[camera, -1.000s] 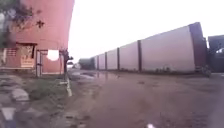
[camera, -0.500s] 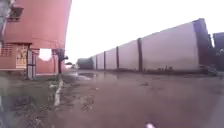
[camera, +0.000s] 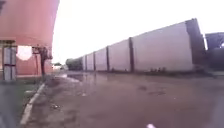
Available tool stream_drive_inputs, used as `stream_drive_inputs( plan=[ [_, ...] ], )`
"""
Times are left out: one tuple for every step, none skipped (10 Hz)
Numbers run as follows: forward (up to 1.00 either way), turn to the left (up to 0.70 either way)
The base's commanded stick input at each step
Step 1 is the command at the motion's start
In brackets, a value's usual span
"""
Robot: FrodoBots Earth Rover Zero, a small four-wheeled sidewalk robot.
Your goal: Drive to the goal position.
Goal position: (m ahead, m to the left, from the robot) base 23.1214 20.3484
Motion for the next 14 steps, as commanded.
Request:
stream_drive_inputs(
  plan=[
    [1.0,0.4],
    [1.0,0.4],
    [1.0,0.4],
    [1.0,0.4],
    [1.0,0.4],
    [1.0,0.4],
    [1.0,0.4],
    [1.0,0.4],
    [0.0,0.0],
    [0.0,0.0],
    [0.0,0.0],
    [0.0,0.0],
    [0.0,0.0],
    [0.0,0.0]
  ],
)
